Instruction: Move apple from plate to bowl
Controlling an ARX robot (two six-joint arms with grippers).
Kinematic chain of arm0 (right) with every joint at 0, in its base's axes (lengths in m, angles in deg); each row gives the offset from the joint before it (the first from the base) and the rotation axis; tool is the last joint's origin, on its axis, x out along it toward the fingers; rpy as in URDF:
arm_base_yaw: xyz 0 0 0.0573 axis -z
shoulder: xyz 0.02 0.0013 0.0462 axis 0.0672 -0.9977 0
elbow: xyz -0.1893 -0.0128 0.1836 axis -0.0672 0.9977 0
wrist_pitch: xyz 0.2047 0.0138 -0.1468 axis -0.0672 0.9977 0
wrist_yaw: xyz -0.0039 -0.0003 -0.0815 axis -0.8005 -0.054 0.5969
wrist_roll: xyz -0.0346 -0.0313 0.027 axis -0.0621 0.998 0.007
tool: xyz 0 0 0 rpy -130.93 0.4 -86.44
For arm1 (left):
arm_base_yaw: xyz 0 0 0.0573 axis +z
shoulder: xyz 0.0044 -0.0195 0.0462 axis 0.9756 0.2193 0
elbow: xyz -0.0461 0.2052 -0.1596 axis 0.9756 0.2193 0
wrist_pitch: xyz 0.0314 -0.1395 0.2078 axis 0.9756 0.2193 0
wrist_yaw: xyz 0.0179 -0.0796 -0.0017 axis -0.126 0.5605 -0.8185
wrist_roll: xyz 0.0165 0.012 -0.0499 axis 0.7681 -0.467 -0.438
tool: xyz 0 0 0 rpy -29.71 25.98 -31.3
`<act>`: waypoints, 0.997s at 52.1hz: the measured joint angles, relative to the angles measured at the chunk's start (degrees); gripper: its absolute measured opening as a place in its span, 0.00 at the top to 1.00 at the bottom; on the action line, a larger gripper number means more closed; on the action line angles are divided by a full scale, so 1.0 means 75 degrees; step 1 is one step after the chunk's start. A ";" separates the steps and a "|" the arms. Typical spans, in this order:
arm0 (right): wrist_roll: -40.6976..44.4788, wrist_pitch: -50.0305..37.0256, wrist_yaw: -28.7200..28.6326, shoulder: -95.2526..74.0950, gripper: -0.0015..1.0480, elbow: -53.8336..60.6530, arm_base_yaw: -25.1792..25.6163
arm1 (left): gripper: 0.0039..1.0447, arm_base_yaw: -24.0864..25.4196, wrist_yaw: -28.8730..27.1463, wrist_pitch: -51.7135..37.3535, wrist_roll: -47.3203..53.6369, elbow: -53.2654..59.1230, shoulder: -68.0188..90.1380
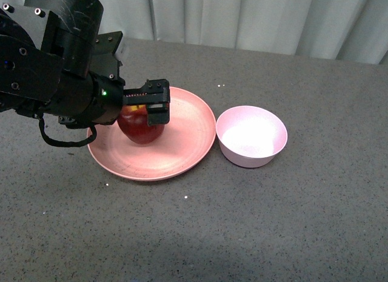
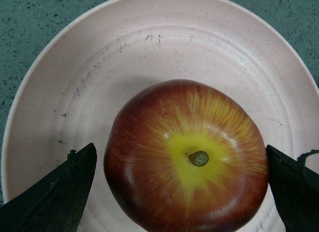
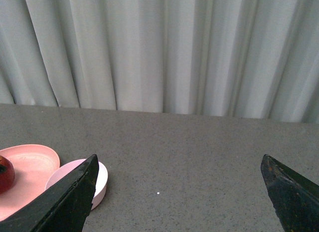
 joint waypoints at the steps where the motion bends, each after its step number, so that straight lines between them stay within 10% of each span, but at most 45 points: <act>1: 0.0000 0.0000 0.0000 0.0000 0.09 0.0000 0.0000 | 0.06 -0.0003 0.0012 0.0020 0.0012 -0.0015 0.0029; 26: 0.0000 0.0000 0.0000 0.0000 0.09 0.0000 0.0000 | 0.21 -0.0251 0.0178 0.0006 0.0070 -0.0029 -0.0044; 52: 0.0000 0.0000 0.0000 0.0000 0.09 0.0000 0.0000 | 0.21 -0.2270 0.0370 0.0015 -0.0105 -0.1276 0.0020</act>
